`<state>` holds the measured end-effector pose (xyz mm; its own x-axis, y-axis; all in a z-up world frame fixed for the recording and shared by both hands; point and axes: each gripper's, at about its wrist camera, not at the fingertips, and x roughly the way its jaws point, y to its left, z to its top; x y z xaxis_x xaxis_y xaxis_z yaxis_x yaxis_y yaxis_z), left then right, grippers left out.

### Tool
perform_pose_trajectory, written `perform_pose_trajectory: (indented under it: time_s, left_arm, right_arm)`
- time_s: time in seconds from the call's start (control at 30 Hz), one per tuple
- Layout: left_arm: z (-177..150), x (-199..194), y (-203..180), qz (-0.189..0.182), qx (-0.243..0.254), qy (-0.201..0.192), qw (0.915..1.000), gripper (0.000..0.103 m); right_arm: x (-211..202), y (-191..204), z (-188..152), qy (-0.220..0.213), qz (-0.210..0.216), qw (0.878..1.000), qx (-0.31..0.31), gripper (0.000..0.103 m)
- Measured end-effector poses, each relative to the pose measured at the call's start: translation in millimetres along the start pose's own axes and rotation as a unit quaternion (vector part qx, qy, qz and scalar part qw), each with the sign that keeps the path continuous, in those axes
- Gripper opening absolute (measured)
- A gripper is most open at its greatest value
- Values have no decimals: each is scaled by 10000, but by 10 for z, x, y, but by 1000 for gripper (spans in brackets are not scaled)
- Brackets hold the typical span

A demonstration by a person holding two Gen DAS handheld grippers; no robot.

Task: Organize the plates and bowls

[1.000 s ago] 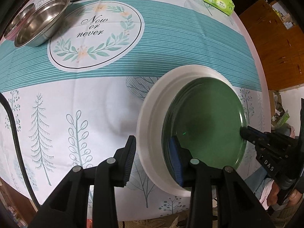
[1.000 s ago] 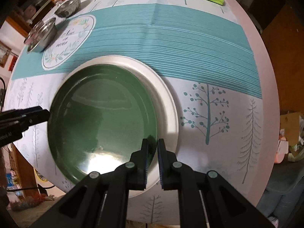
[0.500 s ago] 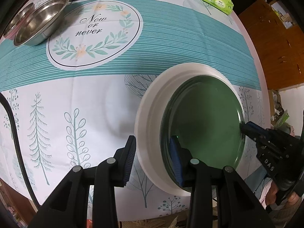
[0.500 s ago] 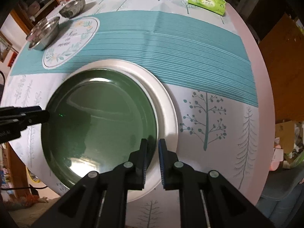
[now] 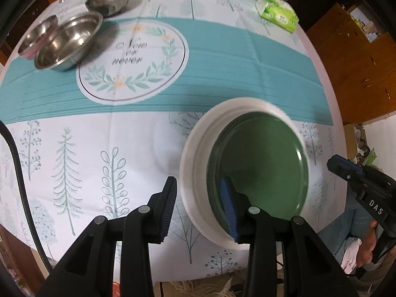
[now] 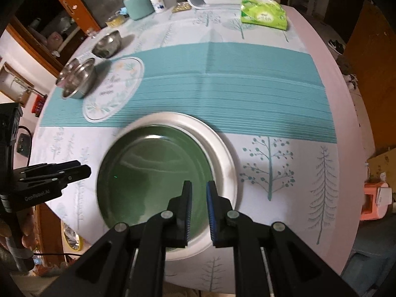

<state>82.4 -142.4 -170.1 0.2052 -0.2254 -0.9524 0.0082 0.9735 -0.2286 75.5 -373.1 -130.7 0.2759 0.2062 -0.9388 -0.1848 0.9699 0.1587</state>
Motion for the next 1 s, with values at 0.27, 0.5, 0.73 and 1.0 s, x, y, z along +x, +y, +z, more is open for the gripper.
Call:
perform_pose_trajectory:
  time_s: [0.27,0.5,0.73,1.0]
  left_arm:
    - [-161,-424,-92,114,-25,-525,9986,47]
    - [-348,-835,-106,285,-161,-1013,9943,60]
    - [-408,-1052,-90,587,7,-1308,9897,71]
    - [-219,-1288,280,601,129,-1548,9860,85]
  right_arm:
    - [-203,209,-33,-193,268,9990,-286,12]
    - [-387,368,-94,-361,556,9966,-484,12]
    - [-563,540,-88,-657,595,9941,-623,20]
    - [-672,752,53,-925,565,9928,-517,23]
